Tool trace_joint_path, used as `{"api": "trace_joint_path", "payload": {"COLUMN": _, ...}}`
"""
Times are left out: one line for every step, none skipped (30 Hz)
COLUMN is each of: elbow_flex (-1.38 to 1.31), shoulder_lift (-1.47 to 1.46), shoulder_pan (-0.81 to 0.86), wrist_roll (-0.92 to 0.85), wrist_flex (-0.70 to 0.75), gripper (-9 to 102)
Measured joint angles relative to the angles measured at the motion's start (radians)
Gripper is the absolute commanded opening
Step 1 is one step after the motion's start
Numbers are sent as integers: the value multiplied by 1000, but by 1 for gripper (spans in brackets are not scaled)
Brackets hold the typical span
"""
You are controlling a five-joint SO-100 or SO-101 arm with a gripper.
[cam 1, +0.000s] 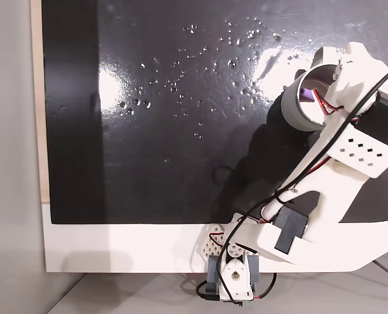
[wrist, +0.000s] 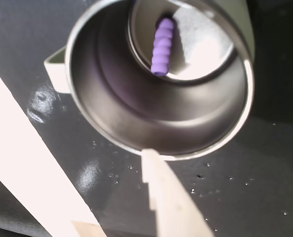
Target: Grasp a pengrip and put it in the cup.
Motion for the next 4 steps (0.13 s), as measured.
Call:
{"api": "trace_joint_path", "payload": {"elbow_flex": 0, "shoulder_lift": 0, "shoulder_pan": -3, "wrist_roll": 0, "wrist_flex": 0, "gripper": 32}}
{"api": "trace_joint_path", "payload": {"elbow_flex": 0, "shoulder_lift": 0, "shoulder_pan": -5, "wrist_roll": 0, "wrist_flex": 0, "gripper": 32}}
{"api": "trace_joint_path", "payload": {"elbow_flex": 0, "shoulder_lift": 0, "shoulder_pan": -5, "wrist_roll": 0, "wrist_flex": 0, "gripper": 32}}
{"api": "trace_joint_path", "payload": {"elbow_flex": 0, "shoulder_lift": 0, "shoulder_pan": -5, "wrist_roll": 0, "wrist_flex": 0, "gripper": 32}}
